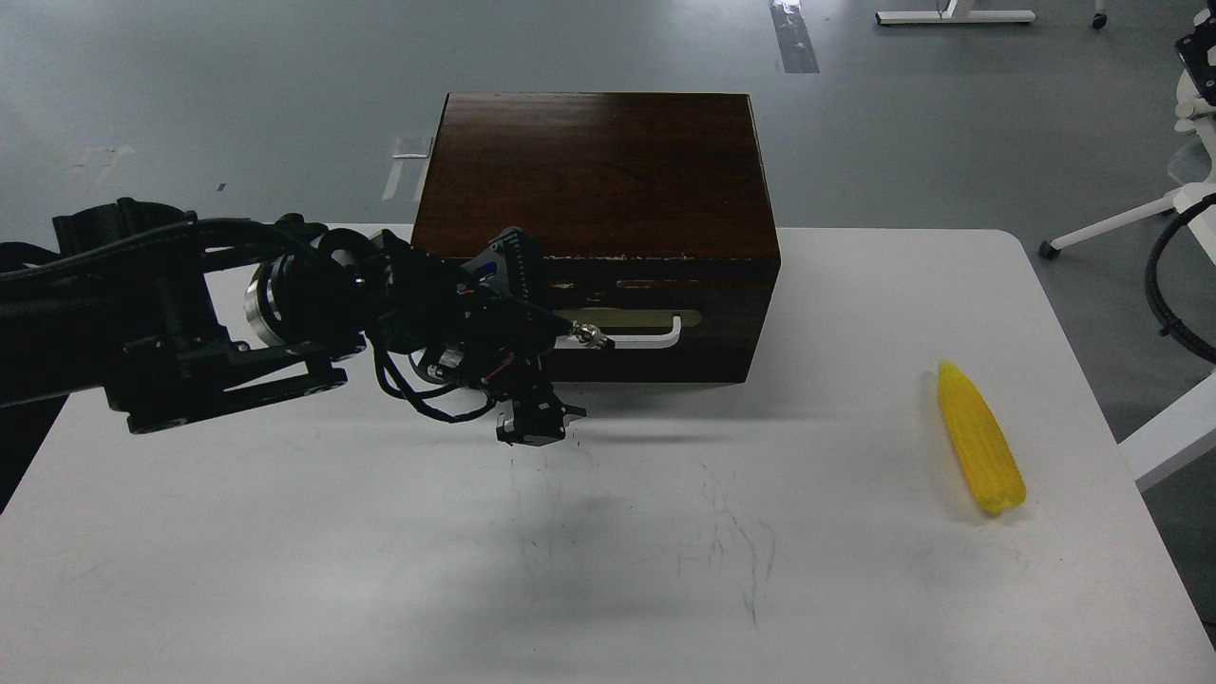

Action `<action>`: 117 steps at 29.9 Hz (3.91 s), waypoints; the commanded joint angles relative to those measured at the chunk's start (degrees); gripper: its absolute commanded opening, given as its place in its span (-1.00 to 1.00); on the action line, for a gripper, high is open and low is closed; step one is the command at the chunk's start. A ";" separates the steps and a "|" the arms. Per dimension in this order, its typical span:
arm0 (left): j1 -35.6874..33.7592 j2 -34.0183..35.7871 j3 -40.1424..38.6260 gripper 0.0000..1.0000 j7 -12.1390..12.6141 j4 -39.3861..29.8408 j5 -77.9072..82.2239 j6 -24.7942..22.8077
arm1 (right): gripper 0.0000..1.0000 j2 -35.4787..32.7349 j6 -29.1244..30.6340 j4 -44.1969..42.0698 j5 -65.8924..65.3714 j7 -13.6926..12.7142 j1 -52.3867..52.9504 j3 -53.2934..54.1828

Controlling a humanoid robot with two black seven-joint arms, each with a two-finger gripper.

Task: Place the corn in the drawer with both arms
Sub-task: 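Hook the left gripper onto the white drawer handle, then pull the drawer open toward the robot with the left gripper, then release the handle and lift the left arm away from the box, then reach the right gripper to the yellow corn and grasp it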

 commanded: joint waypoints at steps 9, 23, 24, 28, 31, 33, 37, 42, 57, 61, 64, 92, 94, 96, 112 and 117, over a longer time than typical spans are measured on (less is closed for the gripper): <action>-0.25 0.68 -0.08 0.74 -0.24 -3.38 -0.72 -0.21 | 1.00 -0.09 0.00 -0.02 0.00 -0.01 -0.56 -0.09; -0.34 1.65 -0.08 0.74 -0.24 -7.51 -0.72 -0.21 | 1.00 -1.50 0.00 -1.08 0.09 -0.01 -0.92 0.00; -0.34 1.65 -0.08 0.74 -0.24 -7.78 -0.72 -0.21 | 1.00 -1.50 0.00 -1.17 0.00 -0.01 -0.92 0.00; -0.34 2.26 -0.08 0.74 -0.24 -8.31 -0.72 -0.21 | 1.00 -1.50 0.00 -1.17 0.00 -0.01 -0.92 0.00; -0.42 2.62 -0.08 0.74 -0.24 -8.66 -0.72 -0.21 | 1.00 -1.50 0.00 -1.25 0.00 -0.01 -0.92 0.00; -0.42 2.88 0.01 0.75 -0.24 -9.10 -0.72 -0.21 | 1.00 -1.50 0.00 -1.52 0.09 -0.01 -1.01 0.00; -0.16 3.67 -0.08 0.75 -0.42 -10.59 -0.72 -0.21 | 1.00 -1.50 0.00 -1.78 0.00 -0.01 -1.01 0.00; -0.33 3.93 -0.17 0.75 -0.33 -11.12 -0.63 -0.21 | 1.00 -1.50 0.00 -1.87 0.00 -0.01 -0.92 0.00; -3.76 7.36 -18.97 0.95 -0.59 -1.13 -46.87 -0.21 | 1.00 -5.88 0.00 0.41 -4.38 0.08 1.44 -10.17; -3.50 7.54 -21.44 0.95 -0.42 7.93 -65.98 -0.21 | 1.00 -8.08 0.00 1.55 -13.34 0.08 6.54 -17.91; -3.50 6.22 -21.62 0.95 -0.50 17.34 -83.04 -0.21 | 1.00 -9.14 0.00 3.57 -25.12 0.17 11.03 -24.51; 5.20 0.24 -28.11 0.96 -1.56 44.86 -123.15 -0.21 | 1.00 -10.64 -3.91 34.52 -84.64 -9.41 2.78 -44.21; 5.20 0.24 -28.99 0.96 -1.56 44.69 -123.15 -0.21 | 1.00 -10.55 -4.62 34.69 -84.64 -9.15 2.25 -44.21; 5.20 0.24 -29.52 0.96 -1.56 44.60 -123.15 -0.21 | 0.93 -10.03 -4.71 34.69 -84.73 -9.06 1.72 -44.29; 5.20 0.24 -29.88 0.96 -1.82 44.07 -123.15 -0.21 | 0.21 -8.70 -6.29 32.93 -85.78 -9.23 -1.36 -44.73; 4.94 -0.02 -29.88 0.96 -1.82 44.07 -123.15 -0.21 | -0.13 -8.70 -6.29 33.02 -85.69 -9.23 -1.53 -44.73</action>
